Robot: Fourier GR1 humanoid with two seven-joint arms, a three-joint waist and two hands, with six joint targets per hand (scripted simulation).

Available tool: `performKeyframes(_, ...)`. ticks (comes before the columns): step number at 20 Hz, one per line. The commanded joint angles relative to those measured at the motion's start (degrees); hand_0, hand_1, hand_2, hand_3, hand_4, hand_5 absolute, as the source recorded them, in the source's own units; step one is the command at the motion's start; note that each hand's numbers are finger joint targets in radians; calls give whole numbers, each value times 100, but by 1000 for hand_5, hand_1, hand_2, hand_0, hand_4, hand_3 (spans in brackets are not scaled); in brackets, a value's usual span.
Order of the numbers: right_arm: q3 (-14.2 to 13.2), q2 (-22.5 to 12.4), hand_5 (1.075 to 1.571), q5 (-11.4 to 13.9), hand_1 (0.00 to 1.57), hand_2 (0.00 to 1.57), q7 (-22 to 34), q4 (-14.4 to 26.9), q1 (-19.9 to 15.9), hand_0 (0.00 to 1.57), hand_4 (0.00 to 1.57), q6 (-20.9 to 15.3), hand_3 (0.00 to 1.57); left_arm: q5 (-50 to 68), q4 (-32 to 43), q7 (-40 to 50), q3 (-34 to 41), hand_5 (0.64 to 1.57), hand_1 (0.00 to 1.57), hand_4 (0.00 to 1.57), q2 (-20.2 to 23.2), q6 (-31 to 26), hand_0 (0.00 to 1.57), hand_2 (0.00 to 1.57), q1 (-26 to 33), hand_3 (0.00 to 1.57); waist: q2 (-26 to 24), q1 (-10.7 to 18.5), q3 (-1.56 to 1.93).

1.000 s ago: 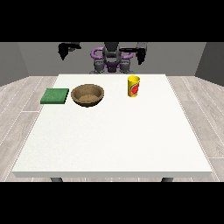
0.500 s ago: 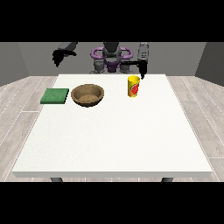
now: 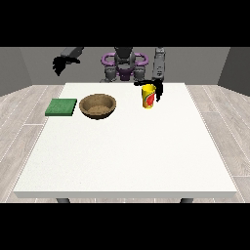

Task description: Pick the cup and pour the ball into the bowl, then pick the bowl and place it on the pad

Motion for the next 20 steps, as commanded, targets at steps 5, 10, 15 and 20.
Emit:
performKeyframes(5, -258, -300, 1569, -374, 0, 0, -25, 33, -159, 0, 183, 396, 0, -729, 1070, -738, -16, 1568, 1231, 1103, -134, 1216, 1231, 1571, -152, 1571, 330, -440, 1)
performKeyframes(10, -505, -590, 1569, -682, 0, 0, 251, 185, 88, 0, 310, 737, 0, -759, 1666, -1042, 83, 1550, 1309, 1211, -190, 1474, 1309, 1571, -238, 1571, 17, -343, -1)
performKeyframes(15, -677, -921, 1571, -730, 0, 0, 525, 921, -274, 0, 397, 745, 0, -1723, 1404, 593, -526, 1561, 1315, 1208, 247, 2079, 1315, 1571, -984, 1571, -526, -155, 11)
performKeyframes(20, -402, -862, 1570, -718, 0, 0, 1341, 571, -582, 0, 544, 300, 0, -2992, 1957, 1911, -1200, 1555, 1334, 1217, 385, 2760, 1334, 1571, -1521, 1571, -1049, -287, 9)
